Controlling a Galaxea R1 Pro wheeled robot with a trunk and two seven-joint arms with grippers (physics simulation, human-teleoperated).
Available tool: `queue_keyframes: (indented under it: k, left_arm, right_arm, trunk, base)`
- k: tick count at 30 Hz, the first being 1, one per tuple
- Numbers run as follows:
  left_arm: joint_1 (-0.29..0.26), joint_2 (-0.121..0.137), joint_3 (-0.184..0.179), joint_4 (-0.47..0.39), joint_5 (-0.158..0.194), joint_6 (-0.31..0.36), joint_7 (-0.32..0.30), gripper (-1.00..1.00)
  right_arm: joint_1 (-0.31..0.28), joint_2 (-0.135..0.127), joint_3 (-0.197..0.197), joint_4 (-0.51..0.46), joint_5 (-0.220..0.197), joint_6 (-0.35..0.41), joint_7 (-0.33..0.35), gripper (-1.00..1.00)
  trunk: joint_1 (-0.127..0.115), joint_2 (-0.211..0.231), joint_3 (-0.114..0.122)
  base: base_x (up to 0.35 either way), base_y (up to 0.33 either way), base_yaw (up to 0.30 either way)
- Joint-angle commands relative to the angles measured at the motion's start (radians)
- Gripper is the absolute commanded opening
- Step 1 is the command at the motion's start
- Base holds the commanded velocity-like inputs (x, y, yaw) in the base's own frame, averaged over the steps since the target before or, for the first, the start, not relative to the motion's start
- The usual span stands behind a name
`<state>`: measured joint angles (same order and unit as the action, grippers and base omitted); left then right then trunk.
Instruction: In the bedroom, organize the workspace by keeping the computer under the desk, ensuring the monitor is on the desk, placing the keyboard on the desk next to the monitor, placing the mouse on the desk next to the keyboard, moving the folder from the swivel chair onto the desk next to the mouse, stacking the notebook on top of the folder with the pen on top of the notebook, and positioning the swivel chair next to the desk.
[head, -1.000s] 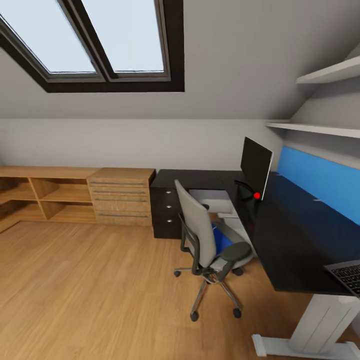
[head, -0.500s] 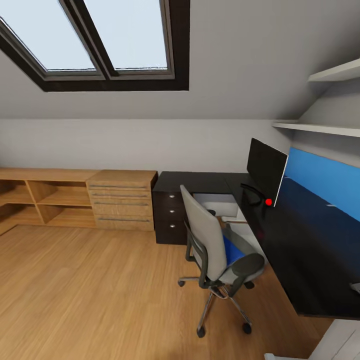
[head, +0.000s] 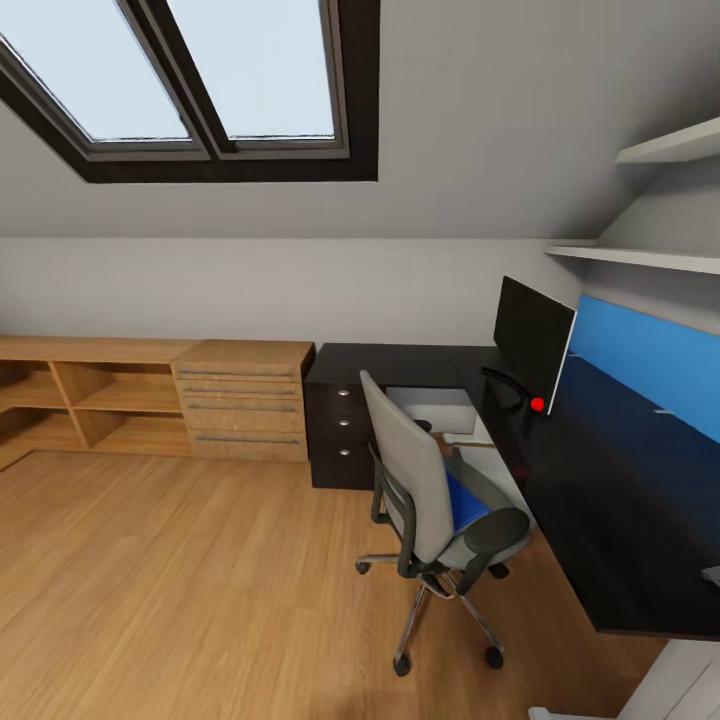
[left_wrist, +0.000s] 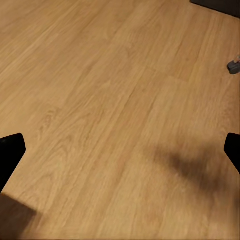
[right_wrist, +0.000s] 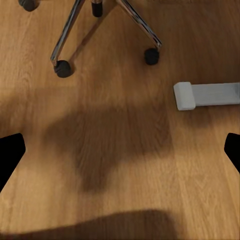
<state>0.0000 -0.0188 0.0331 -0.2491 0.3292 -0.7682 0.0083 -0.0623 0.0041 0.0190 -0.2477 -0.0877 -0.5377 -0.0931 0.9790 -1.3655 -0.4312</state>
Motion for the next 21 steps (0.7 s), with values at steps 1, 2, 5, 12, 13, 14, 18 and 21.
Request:
queue_keyframes:
  k: [1,2,5,12,13,14,18,21]
  left_arm:
    - [0.0,-0.001,0.003,-0.001,-0.003,-0.001,0.001,1.0]
    - [0.0,-0.001,0.003,-0.001,-0.002,-0.001,0.001,1.0]
    - [0.0,-0.001,0.004,-0.001,-0.002,-0.001,0.001,1.0]
    - [0.0,-0.001,0.004,-0.001,-0.003,0.011,0.001,1.0]
    - [0.0,-0.001,0.004,-0.001,-0.003,0.018,0.001,1.0]
    - [0.0,-0.001,0.004,-0.001,-0.003,0.03,0.001,1.0]
    - [0.0,-0.001,0.003,-0.001,-0.003,0.043,0.001,1.0]
    - [0.0,-0.001,0.003,-0.001,-0.003,0.047,0.001,1.0]
  right_arm:
    - [-0.001,0.0,0.002,0.001,-0.009,-0.004,0.0,1.0]
    - [-0.001,0.001,0.002,0.001,-0.009,-0.004,0.0,1.0]
    - [-0.001,0.001,0.002,0.002,-0.007,-0.004,0.001,1.0]
    - [-0.001,0.001,0.005,0.002,-0.002,-0.004,0.002,1.0]
    - [-0.001,0.001,0.005,0.002,-0.002,-0.004,0.002,1.0]
    - [-0.001,0.001,0.005,0.002,-0.001,-0.004,0.002,1.0]
    - [-0.001,0.001,0.005,0.002,-0.001,-0.005,0.003,1.0]
    - [-0.001,0.001,0.006,0.004,0.0,-0.033,0.003,1.0]
  trunk:
    - [0.0,-0.001,-0.001]
    - [0.0,-0.001,0.0]
    - [0.011,-0.022,-0.008]
    - [0.038,-0.071,-0.03]
    - [0.042,-0.078,-0.033]
    - [0.046,-0.085,-0.036]
    - [0.061,-0.113,-0.048]
    - [0.073,-0.134,-0.058]
  base:
    - [0.0,0.0,-0.054]
    - [0.0,0.0,-0.064]
    - [0.0,0.0,-0.064]
    - [0.0,0.0,-0.012]
    - [0.0,0.0,-0.001]
    - [0.0,0.0,0.0]
    - [0.0,0.0,0.0]
    - [0.0,0.0,0.0]
